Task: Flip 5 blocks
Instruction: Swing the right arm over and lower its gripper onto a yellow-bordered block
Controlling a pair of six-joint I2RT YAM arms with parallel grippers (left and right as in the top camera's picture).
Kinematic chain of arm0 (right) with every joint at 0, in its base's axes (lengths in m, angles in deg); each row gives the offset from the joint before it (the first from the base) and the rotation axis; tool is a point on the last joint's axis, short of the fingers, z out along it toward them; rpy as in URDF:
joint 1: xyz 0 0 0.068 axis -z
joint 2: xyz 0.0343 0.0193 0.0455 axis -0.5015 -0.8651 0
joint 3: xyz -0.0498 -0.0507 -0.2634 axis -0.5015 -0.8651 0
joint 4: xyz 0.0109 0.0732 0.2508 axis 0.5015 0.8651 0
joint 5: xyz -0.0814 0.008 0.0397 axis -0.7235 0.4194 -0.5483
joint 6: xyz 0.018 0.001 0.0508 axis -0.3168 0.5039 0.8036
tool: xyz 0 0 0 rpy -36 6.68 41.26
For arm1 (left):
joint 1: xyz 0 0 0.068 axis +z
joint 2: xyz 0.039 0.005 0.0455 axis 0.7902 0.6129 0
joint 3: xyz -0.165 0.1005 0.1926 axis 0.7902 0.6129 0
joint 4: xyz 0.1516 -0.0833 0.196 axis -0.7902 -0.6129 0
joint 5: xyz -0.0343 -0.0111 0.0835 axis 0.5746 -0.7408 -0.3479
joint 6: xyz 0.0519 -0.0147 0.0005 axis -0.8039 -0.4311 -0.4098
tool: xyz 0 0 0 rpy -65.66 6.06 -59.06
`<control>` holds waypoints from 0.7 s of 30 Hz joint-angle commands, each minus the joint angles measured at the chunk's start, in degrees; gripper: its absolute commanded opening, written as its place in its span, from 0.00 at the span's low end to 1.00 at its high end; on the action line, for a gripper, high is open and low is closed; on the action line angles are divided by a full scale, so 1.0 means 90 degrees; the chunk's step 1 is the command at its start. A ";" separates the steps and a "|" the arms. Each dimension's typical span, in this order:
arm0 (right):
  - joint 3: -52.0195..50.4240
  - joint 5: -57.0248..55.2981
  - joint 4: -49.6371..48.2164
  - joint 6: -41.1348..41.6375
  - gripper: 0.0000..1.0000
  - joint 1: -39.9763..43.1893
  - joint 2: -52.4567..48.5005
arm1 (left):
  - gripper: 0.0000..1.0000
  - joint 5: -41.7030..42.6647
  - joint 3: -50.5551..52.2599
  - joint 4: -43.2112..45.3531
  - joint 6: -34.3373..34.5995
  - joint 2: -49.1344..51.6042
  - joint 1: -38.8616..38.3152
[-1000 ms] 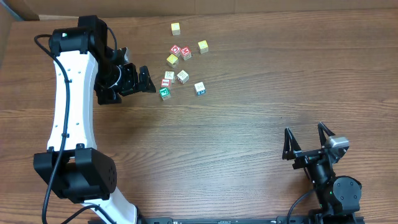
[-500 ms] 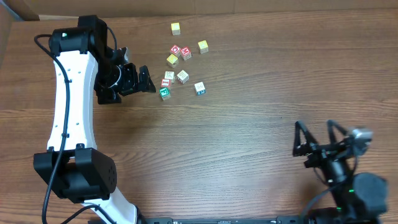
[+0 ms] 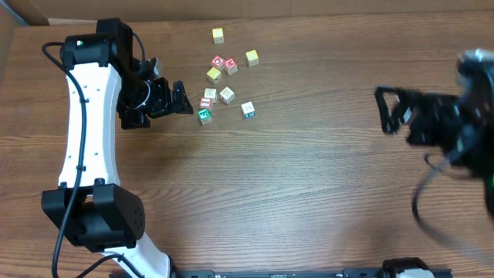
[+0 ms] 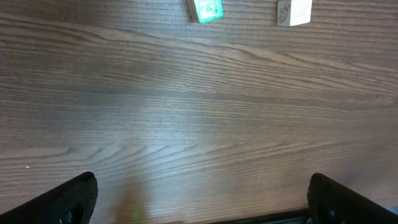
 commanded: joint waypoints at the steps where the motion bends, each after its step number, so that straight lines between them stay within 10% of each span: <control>1: 0.0908 0.0534 0.0461 -0.0046 1.00 -0.0053 -0.1207 | 1.00 0.0007 -0.0124 -0.0007 0.0075 0.0058 -0.0044; 8: 0.1047 0.1887 -0.0158 -0.0017 0.98 -0.0437 -0.2931 | 1.00 0.0005 -0.0124 0.0204 0.0075 0.0058 -0.0044; 12: 0.1027 0.1785 -0.0481 -0.0019 0.67 -0.0884 -0.3840 | 1.00 0.0005 -0.0124 0.0432 0.0073 0.0058 -0.0044; 21: 0.1025 -0.0304 -0.1554 -0.0019 0.70 -0.2307 -0.5338 | 1.00 -0.0002 -0.0124 0.0845 0.0070 0.0058 -0.0044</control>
